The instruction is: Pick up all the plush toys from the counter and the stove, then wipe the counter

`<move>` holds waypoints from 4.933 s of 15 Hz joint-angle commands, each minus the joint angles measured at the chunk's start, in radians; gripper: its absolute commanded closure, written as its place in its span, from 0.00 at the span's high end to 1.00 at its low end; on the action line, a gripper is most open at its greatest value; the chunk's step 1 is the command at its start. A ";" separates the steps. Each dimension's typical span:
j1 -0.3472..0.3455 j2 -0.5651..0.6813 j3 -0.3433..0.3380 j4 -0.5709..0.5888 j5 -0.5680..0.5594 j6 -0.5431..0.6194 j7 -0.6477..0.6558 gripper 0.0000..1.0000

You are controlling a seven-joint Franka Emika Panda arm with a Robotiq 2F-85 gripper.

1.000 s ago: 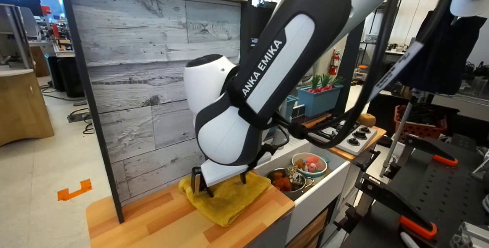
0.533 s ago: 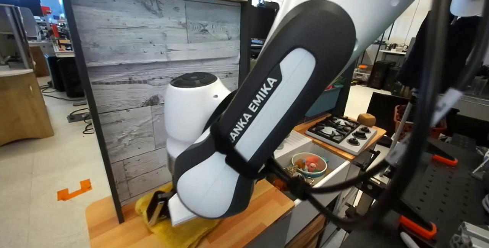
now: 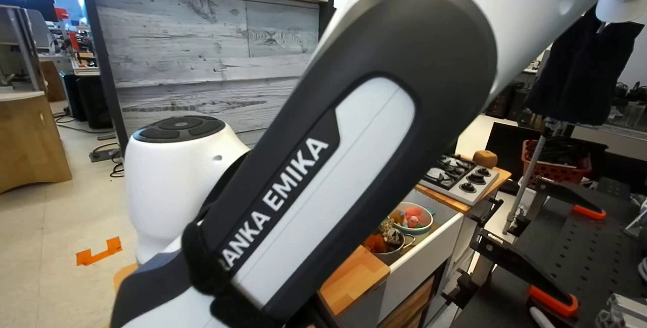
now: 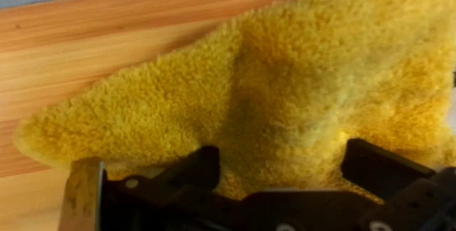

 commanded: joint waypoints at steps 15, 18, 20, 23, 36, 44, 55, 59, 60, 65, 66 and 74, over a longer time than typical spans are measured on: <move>0.029 0.044 -0.054 0.028 -0.046 -0.003 0.142 1.00; 0.029 0.067 -0.029 0.093 -0.038 -0.021 0.126 1.00; 0.016 0.067 -0.041 0.088 -0.033 -0.027 0.135 1.00; -0.019 0.015 -0.063 -0.016 -0.025 -0.007 0.156 1.00; -0.042 0.028 -0.025 0.012 -0.052 -0.037 0.136 1.00; -0.004 -0.027 -0.115 -0.080 -0.042 -0.058 0.193 1.00; -0.050 -0.049 -0.129 -0.154 -0.030 0.056 0.245 1.00; -0.048 0.036 -0.064 0.017 -0.014 0.057 0.241 1.00; -0.052 0.040 -0.049 0.030 -0.011 0.053 0.234 1.00; -0.095 -0.062 -0.023 -0.148 0.001 0.020 0.213 1.00; -0.106 -0.092 -0.025 -0.198 0.001 0.009 0.213 1.00; -0.157 -0.147 -0.016 -0.309 -0.043 0.042 0.134 1.00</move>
